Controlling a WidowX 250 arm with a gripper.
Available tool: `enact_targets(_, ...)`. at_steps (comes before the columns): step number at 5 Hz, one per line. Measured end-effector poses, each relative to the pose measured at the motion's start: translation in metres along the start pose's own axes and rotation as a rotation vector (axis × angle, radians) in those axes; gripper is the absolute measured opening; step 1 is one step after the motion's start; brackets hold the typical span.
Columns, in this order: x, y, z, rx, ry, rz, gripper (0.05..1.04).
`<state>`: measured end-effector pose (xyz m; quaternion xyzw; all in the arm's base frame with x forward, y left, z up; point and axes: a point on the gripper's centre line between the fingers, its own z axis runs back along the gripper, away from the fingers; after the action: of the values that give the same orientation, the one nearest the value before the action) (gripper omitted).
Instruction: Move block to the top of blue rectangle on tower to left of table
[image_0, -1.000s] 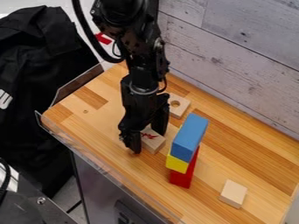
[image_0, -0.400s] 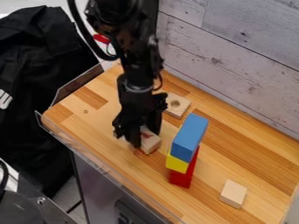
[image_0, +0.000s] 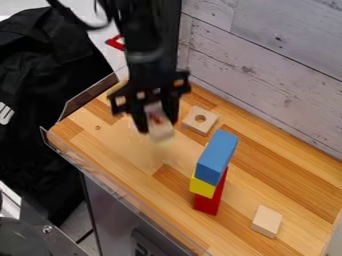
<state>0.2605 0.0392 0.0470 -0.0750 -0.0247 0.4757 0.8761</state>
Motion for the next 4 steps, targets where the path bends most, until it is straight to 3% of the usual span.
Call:
enact_targets(1,0.001,-0.004,0.034,0.034,-0.031,-0.207,0.554)
enact_targets(2,-0.004,-0.007,0.050,0.021,-0.015,-0.359,0.554)
enact_targets(4,-0.032,-0.026,0.061,0.027,-0.010,-0.666,0.554)
